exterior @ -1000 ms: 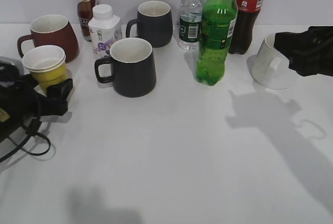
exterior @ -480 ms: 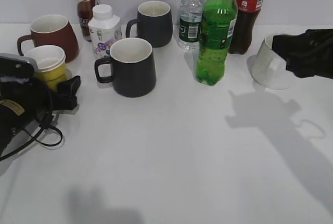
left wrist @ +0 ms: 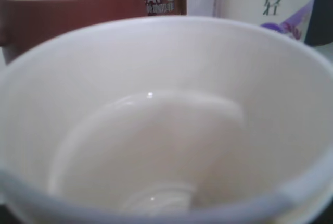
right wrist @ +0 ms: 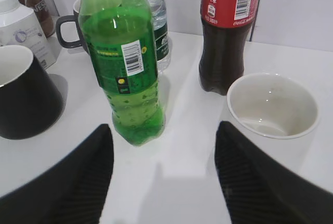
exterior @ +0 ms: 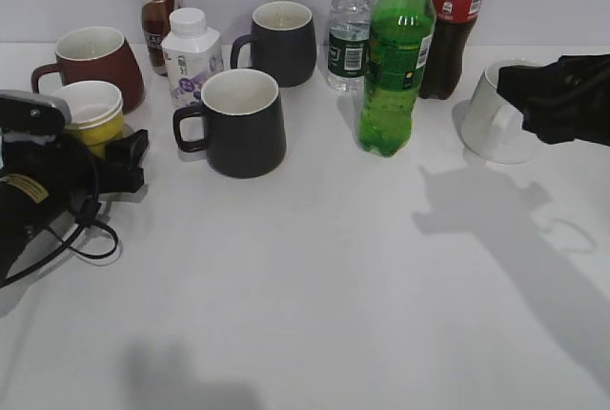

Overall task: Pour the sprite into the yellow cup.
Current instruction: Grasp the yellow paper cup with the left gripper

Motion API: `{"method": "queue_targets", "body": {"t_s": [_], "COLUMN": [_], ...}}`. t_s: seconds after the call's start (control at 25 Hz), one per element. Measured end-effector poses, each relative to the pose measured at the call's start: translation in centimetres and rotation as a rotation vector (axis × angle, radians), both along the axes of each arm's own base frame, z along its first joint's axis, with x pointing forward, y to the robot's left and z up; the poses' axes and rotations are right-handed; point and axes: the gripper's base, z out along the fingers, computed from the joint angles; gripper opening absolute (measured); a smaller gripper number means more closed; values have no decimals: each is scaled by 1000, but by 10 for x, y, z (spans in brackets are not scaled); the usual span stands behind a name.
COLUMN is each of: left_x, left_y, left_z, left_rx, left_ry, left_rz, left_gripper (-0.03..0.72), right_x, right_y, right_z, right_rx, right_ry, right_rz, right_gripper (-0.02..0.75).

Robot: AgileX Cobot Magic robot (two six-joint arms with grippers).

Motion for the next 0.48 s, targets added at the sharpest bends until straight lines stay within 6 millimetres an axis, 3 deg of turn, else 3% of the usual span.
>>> {"method": "queue_targets", "body": {"t_s": [0.16,0.4,0.48], "left_x": [1,1,1], "left_y": [0,0,0], "left_z": [0,1,1], "left_rx": [-1,-2,-2], "left_ry": [-3,-8,-9], "left_rz": [1,1,-2], "left_gripper": [557,410,403], "right_x": [0,-1,-3], "right_y": [0,3,13], "right_z": [0,0,-3], "right_rx": [1,-32,-71], "right_ry": [0,-12,-25], "right_rz": [0,33,97], "right_gripper": [463,463,463]}}
